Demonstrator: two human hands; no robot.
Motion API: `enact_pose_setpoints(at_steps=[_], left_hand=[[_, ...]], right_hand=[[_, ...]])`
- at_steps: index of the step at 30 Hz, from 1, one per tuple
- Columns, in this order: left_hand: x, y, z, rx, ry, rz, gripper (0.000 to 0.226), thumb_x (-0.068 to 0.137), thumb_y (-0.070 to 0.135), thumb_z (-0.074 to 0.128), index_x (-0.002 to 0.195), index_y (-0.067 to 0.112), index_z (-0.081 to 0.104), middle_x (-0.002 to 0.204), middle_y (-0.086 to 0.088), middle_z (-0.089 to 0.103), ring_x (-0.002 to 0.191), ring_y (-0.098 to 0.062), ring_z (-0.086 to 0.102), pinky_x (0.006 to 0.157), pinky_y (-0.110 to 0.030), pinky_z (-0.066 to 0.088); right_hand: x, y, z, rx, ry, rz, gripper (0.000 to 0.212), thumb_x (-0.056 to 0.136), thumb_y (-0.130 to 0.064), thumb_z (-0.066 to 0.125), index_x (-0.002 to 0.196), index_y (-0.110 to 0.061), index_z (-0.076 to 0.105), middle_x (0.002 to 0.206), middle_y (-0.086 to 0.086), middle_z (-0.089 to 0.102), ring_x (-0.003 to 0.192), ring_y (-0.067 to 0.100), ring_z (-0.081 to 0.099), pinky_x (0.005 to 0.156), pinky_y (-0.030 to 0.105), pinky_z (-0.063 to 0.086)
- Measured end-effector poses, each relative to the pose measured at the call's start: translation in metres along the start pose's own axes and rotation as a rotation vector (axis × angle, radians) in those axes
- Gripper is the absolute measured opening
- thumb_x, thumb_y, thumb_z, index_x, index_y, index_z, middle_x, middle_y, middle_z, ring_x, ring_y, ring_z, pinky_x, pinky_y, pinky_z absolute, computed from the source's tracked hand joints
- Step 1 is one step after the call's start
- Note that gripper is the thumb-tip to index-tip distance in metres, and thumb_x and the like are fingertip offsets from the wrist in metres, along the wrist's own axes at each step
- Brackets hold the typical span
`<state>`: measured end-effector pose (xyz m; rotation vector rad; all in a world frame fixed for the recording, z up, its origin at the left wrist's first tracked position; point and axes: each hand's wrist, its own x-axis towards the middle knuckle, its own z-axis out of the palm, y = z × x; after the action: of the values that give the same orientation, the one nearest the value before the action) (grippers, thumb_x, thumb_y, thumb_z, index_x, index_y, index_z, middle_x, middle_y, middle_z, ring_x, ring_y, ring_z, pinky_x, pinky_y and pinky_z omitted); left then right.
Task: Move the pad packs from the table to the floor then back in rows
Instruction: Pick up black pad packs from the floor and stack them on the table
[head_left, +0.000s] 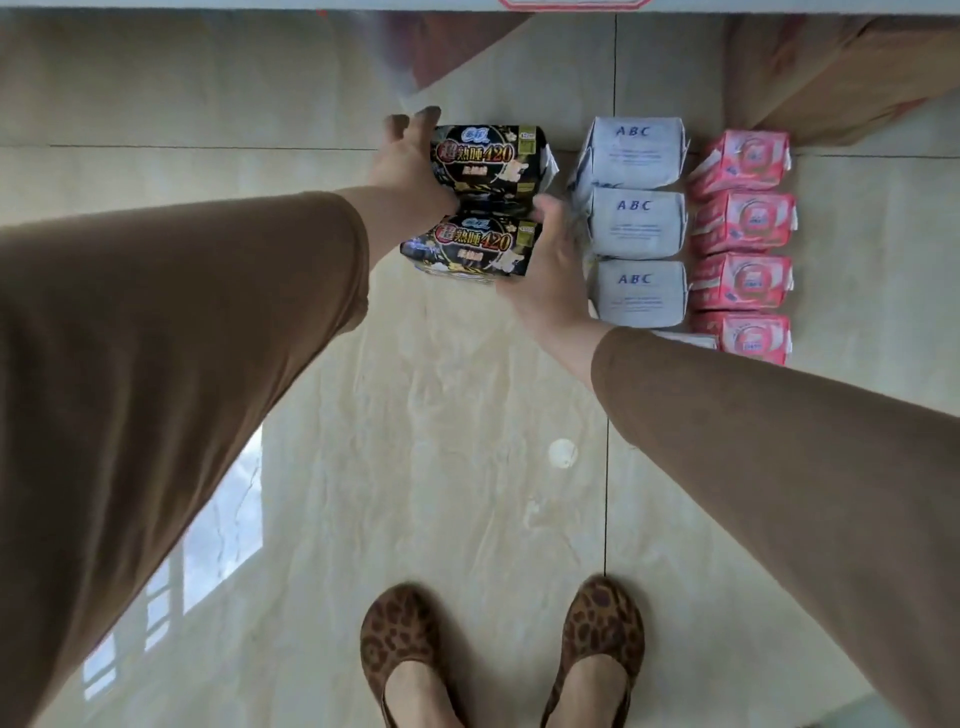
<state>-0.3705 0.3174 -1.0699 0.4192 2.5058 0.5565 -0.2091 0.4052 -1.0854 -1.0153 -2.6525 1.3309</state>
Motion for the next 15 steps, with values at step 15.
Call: enact_pose_setpoints(at_steps=[15], left_hand=[[-0.14,-0.009,-0.079,0.006,-0.016,-0.026,0.053,0.073,0.022,0.081,0.119,0.009,0.058,0.112,-0.01,0.054,0.091,-0.023,0.051,0.075,-0.03,0.037]], right_hand=[[-0.134,-0.045,-0.093,0.038,-0.273,0.077,0.049,0.073,-0.022,0.079,0.111,-0.017,0.05,0.109,0.003,0.06,0.102,0.024,0.056,0.08,0.04,0.048]])
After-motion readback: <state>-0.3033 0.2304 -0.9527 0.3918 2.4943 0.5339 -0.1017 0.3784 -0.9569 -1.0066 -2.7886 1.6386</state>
